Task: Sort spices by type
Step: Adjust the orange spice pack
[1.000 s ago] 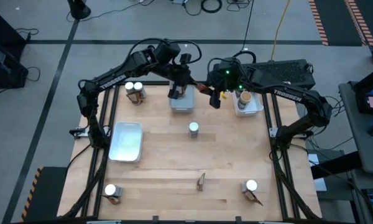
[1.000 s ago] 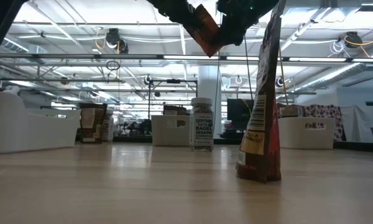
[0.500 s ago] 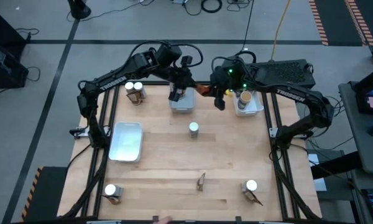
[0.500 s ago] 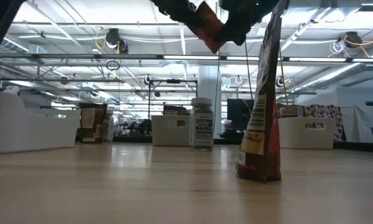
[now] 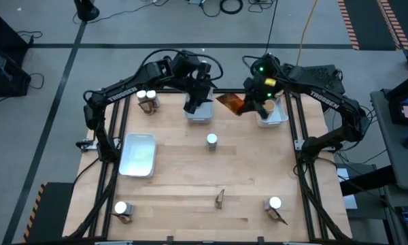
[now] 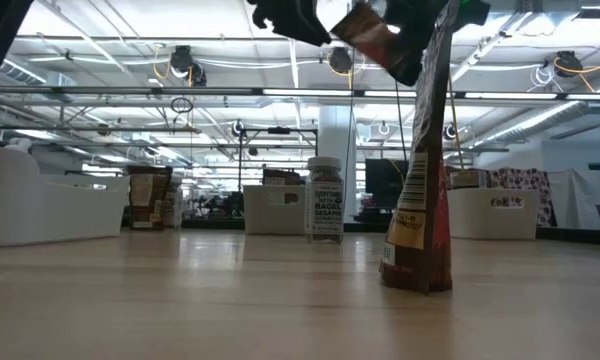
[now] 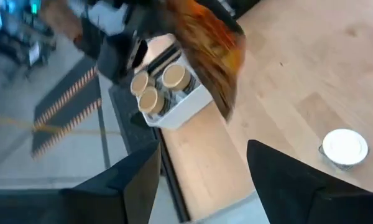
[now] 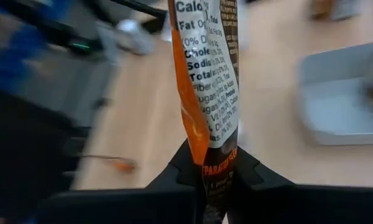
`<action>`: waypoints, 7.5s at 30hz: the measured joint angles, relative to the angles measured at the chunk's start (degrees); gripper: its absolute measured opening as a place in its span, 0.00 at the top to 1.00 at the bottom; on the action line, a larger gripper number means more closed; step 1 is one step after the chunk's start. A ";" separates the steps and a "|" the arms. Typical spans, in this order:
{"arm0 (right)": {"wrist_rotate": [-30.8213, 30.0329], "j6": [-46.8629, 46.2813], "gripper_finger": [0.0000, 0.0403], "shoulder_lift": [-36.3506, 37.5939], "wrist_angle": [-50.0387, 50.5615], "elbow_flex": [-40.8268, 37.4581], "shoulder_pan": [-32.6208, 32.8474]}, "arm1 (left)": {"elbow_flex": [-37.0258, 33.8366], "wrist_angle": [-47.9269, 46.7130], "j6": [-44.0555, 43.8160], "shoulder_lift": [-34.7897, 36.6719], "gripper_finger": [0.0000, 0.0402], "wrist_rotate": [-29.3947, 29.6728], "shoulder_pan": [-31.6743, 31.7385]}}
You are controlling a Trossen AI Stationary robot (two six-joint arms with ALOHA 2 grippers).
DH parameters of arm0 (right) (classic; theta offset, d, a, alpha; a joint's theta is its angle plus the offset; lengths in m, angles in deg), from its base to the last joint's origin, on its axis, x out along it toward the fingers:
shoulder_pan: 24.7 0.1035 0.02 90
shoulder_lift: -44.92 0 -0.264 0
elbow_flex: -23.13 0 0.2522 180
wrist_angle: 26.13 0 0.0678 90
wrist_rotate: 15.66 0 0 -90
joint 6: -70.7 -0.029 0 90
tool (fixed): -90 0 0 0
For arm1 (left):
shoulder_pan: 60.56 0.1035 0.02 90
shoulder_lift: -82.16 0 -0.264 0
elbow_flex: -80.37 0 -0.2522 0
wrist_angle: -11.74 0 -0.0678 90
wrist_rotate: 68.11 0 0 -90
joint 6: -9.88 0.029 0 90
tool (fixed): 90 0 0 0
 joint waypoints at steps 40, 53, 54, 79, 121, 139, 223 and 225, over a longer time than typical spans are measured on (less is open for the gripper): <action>42.56 -8.54 0.95 -4.42 20.46 -0.02 5.03 | 0.02 19.50 59.55 -0.37 0.39 12.06 -14.34; 42.43 -7.69 0.95 -4.42 18.06 -0.02 3.46 | 0.02 18.71 59.56 -0.30 0.39 4.46 -14.99; 42.43 -7.81 0.95 -4.42 18.01 -0.02 3.68 | 0.02 18.45 59.55 -0.39 0.39 4.39 -14.96; 41.11 -15.85 0.89 -4.42 7.05 -0.04 5.85 | 0.02 15.94 59.33 -0.67 0.97 4.23 -14.92; 11.77 -3.13 0.36 -4.28 4.02 -0.04 -15.04 | 0.04 -8.55 24.90 -0.78 1.00 7.86 -0.37; -1.35 -7.71 0.36 -4.28 -23.98 -0.04 -14.06 | 0.04 -30.24 -9.21 -0.78 1.00 9.28 8.97; -26.50 3.99 1.00 7.69 -12.81 -0.02 -4.83 | 17.25 -37.83 -28.71 -28.98 1.00 14.17 10.08; -26.50 3.99 1.00 7.69 -12.81 -0.02 -4.83 | 15.43 -37.79 -28.53 -29.00 1.00 15.48 10.12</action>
